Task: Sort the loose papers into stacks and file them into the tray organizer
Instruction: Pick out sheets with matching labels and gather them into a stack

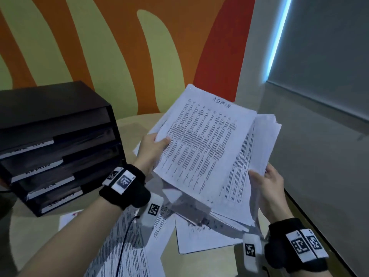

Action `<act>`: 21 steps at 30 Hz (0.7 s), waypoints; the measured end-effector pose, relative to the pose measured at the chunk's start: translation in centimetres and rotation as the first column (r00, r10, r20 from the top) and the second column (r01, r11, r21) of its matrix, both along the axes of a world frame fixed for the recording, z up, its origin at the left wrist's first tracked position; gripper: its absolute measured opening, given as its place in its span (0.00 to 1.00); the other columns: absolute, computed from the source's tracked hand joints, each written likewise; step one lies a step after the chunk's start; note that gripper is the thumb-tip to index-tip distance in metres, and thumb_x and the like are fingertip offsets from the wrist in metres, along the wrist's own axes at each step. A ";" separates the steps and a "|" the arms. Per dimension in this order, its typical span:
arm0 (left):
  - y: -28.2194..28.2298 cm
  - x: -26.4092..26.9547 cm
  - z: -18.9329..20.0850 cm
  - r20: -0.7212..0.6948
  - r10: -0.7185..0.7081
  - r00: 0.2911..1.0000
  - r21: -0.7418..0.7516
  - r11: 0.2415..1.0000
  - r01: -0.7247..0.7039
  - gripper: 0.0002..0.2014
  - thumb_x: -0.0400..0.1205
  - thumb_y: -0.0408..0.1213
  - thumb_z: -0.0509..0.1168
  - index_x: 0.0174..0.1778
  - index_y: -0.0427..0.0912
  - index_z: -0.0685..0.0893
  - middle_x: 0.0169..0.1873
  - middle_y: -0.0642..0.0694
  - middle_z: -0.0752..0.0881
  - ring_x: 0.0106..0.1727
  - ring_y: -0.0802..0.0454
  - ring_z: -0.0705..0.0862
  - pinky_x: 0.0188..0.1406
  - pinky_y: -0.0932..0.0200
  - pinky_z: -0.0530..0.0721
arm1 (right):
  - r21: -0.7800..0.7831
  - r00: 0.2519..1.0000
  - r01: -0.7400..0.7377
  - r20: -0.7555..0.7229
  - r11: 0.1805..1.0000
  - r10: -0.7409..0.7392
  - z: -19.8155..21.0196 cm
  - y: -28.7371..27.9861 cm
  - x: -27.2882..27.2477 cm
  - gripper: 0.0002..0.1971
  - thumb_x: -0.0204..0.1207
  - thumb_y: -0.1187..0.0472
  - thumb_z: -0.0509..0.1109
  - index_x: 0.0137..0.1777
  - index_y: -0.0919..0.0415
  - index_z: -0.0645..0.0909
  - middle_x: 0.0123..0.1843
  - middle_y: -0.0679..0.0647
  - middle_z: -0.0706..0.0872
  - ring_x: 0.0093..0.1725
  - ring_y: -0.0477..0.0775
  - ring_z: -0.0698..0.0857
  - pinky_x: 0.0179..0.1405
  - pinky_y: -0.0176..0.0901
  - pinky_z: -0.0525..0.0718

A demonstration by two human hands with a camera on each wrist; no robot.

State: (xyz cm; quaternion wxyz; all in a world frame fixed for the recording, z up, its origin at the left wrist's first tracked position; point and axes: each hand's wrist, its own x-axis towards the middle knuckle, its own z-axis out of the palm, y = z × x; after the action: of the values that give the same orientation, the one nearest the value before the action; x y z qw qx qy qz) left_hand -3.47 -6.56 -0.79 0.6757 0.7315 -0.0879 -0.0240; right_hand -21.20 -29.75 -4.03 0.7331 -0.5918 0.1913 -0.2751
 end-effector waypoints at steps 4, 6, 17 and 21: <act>0.7 0.6 -0.7 0.210 0.098 0.973 0.291 0.944 -0.157 0.08 0.80 0.45 0.70 0.48 0.44 0.86 0.56 0.50 0.73 0.62 0.53 0.72 0.61 0.70 0.74 | 0.030 0.999 -0.025 0.028 0.999 0.024 0.2 -1.1 -0.1 0.18 0.79 0.80 0.62 0.65 0.65 0.80 0.52 0.53 0.91 0.47 0.50 0.92 0.44 0.39 0.88; 0.9 1.1 -1.1 0.149 0.009 0.989 0.232 0.972 -0.044 0.10 0.80 0.45 0.70 0.49 0.43 0.88 0.55 0.46 0.83 0.54 0.52 0.85 0.51 0.65 0.83 | 0.046 0.999 -0.045 0.026 0.998 0.044 0.2 -1.3 0.0 0.18 0.79 0.81 0.61 0.63 0.65 0.81 0.51 0.55 0.91 0.44 0.48 0.92 0.39 0.36 0.88; 1.7 1.2 -2.4 0.115 -0.146 0.983 0.294 0.950 0.107 0.18 0.82 0.36 0.70 0.30 0.41 0.69 0.26 0.51 0.71 0.26 0.61 0.71 0.33 0.65 0.72 | 0.052 0.988 -0.150 -0.019 0.987 0.152 -0.3 0.8 0.6 0.14 0.82 0.76 0.60 0.56 0.63 0.85 0.45 0.53 0.93 0.44 0.53 0.91 0.33 0.40 0.87; 1.1 1.7 -5.0 -0.040 -0.054 0.998 0.261 0.963 0.062 0.21 0.80 0.31 0.68 0.31 0.46 0.60 0.29 0.46 0.58 0.29 0.50 0.59 0.55 0.56 0.66 | 0.117 0.991 -0.128 -0.026 0.985 0.132 -1.5 2.2 1.4 0.15 0.83 0.78 0.56 0.62 0.69 0.81 0.53 0.57 0.90 0.46 0.44 0.91 0.41 0.32 0.88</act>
State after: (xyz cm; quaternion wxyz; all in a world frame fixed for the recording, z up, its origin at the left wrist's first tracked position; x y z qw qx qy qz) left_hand -1.80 -5.44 -5.82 0.5735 0.8110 -0.0943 -0.0671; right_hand -19.83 -27.60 -5.54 0.7792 -0.5642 0.1801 -0.2052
